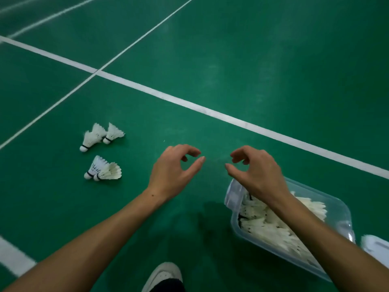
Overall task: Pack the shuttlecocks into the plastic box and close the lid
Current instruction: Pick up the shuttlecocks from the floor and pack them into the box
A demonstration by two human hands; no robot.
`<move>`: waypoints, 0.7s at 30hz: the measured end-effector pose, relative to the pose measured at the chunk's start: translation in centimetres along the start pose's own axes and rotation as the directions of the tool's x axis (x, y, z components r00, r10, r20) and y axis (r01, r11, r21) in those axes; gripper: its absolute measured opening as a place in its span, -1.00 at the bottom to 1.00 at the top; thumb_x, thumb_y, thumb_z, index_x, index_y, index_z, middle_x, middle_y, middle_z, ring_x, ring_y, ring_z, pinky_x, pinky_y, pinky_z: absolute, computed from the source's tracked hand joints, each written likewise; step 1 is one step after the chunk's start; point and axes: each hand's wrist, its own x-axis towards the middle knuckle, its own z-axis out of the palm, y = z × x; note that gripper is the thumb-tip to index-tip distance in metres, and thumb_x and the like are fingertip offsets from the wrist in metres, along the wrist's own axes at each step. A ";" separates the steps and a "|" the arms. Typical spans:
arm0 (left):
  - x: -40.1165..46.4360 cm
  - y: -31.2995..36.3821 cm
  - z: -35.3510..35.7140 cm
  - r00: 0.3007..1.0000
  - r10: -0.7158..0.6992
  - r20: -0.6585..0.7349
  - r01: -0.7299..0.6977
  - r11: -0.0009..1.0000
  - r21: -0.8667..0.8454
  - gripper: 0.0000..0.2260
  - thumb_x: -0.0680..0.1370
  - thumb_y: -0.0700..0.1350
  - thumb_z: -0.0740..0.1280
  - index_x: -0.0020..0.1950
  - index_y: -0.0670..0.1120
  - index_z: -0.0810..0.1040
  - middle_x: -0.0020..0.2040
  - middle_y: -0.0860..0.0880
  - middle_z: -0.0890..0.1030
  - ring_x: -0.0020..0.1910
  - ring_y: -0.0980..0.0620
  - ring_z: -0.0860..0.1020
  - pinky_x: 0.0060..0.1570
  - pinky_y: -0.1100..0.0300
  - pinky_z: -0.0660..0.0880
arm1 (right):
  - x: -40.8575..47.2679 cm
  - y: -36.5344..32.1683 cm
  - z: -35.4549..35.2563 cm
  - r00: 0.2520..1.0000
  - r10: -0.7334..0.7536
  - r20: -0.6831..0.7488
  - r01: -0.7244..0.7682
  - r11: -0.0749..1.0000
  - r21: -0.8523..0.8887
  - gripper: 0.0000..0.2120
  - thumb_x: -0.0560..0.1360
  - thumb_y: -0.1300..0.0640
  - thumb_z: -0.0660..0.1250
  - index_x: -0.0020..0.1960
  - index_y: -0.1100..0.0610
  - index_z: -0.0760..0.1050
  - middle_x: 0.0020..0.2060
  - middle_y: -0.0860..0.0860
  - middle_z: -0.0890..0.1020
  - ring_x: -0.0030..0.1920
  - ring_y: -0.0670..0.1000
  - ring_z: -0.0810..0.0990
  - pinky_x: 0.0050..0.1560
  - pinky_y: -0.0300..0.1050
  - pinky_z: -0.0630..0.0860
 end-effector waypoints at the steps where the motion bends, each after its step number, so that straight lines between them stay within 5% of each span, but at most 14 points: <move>1: -0.3 -1.2 -1.2 1.000 -0.021 -0.019 0.021 1.000 0.005 -0.77 0.56 0.19 0.39 0.06 0.07 0.66 -0.01 0.22 0.68 -0.10 0.11 0.58 -0.07 0.08 0.53 | 0.8 -1.1 0.9 1.000 -0.022 0.018 0.022 0.999 -0.028 -0.73 0.47 -0.20 0.48 0.08 -0.09 0.61 -0.09 -0.25 0.67 -0.06 -0.10 0.59 -0.04 -0.04 0.58; 13: -4.5 -16.5 -13.5 0.931 -0.317 -0.179 0.342 0.931 0.129 -0.79 0.49 0.08 0.56 0.08 0.09 0.67 0.01 0.19 0.68 -0.08 0.09 0.57 -0.01 0.07 0.52 | 8.5 -14.5 13.1 0.928 -0.265 0.263 0.248 0.964 0.094 -0.76 0.48 -0.15 0.47 0.05 -0.04 0.64 -0.10 -0.20 0.70 -0.02 -0.07 0.64 0.05 0.04 0.63; 21: -4.9 -22.2 -15.7 0.899 -0.438 0.035 0.407 0.861 0.306 -0.42 0.32 0.29 0.61 0.29 0.24 0.59 0.36 0.07 0.49 0.31 -0.03 0.44 0.29 -0.01 0.46 | 12.4 -20.1 18.4 0.876 -0.308 0.372 0.294 0.951 0.095 -0.82 0.50 -0.09 0.46 0.01 0.00 0.65 -0.15 -0.19 0.65 -0.01 -0.04 0.66 0.02 0.03 0.63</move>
